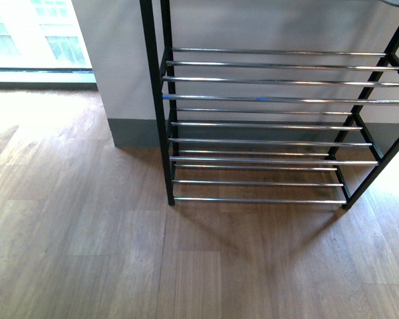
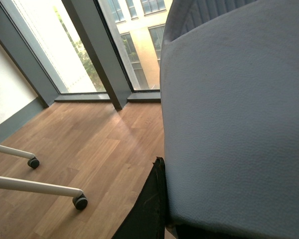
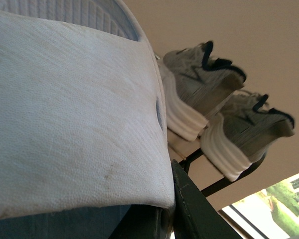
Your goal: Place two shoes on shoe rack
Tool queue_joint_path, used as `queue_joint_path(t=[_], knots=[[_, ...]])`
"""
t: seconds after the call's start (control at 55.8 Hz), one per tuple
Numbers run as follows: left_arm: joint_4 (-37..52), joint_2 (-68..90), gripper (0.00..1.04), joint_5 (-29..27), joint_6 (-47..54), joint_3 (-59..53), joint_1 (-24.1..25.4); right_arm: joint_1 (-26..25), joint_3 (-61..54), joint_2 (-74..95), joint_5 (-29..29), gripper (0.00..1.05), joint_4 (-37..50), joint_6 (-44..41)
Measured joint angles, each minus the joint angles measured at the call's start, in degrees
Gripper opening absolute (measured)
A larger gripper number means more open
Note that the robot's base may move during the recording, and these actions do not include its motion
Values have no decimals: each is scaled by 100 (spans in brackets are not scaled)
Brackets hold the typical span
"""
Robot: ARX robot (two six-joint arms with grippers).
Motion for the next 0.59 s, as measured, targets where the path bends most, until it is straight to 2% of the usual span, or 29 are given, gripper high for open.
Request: queue_joint_path(t=[0.592], knots=[[0,-2,2,-20,0,2,0,0,2,0,-9,1,0,2]])
